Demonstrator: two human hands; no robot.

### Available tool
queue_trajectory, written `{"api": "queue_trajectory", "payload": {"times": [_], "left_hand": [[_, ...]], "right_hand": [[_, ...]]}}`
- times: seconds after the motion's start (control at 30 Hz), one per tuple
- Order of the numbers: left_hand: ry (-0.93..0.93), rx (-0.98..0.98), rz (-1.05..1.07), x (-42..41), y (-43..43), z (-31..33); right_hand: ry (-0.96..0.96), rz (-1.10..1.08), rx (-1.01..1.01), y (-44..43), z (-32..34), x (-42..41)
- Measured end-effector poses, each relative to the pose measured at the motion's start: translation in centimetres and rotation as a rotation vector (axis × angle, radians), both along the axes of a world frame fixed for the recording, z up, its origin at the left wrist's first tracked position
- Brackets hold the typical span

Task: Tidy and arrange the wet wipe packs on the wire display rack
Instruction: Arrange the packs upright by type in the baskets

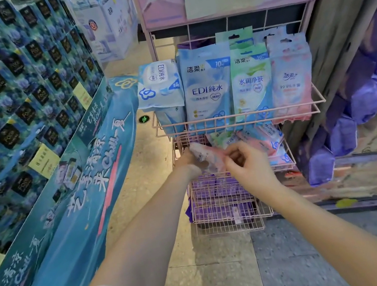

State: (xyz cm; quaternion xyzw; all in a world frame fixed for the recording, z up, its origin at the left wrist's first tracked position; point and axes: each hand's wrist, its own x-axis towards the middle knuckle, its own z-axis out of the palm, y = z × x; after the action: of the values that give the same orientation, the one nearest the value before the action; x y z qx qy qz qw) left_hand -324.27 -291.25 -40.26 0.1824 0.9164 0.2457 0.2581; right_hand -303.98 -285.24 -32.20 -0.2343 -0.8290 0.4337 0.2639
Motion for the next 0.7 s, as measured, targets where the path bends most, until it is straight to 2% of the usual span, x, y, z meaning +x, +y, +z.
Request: {"api": "queue_trajectory", "payload": {"times": [0.07, 0.17, 0.27, 0.43, 0.47, 0.53, 0.6, 0.7], "left_hand": [[0.095, -0.038, -0.064, 0.4, -0.2, 0.6], [0.085, 0.001, -0.032, 1.0, -0.3, 1.1], [0.015, 0.144, 0.012, 1.3, -0.4, 1.2], [-0.158, 0.501, 0.069, 0.8, -1.4, 3.0], [-0.242, 0.597, 0.076, 1.0, -1.7, 4.0], [-0.169, 0.647, 0.032, 1.2, -2.0, 5.1], [-0.238, 0.753, 0.133, 1.6, -2.3, 6.2], [-0.301, 0.867, 0.128, 2.8, -2.9, 7.6]], "right_hand": [[-0.028, -0.010, -0.022, 0.5, -0.6, 0.2], [-0.073, -0.021, -0.034, 1.1, -1.3, 0.2], [-0.120, -0.041, -0.036, 1.6, -1.7, 0.1], [-0.170, -0.075, -0.033, 2.1, -1.7, -0.2], [-0.180, -0.085, -0.030, 2.3, -1.9, -0.4], [-0.201, -0.106, -0.023, 2.5, -2.0, -0.8], [-0.197, -0.096, -0.022, 2.4, -1.7, -1.2], [-0.165, -0.005, -0.126, 2.0, -1.4, -1.9]]}}
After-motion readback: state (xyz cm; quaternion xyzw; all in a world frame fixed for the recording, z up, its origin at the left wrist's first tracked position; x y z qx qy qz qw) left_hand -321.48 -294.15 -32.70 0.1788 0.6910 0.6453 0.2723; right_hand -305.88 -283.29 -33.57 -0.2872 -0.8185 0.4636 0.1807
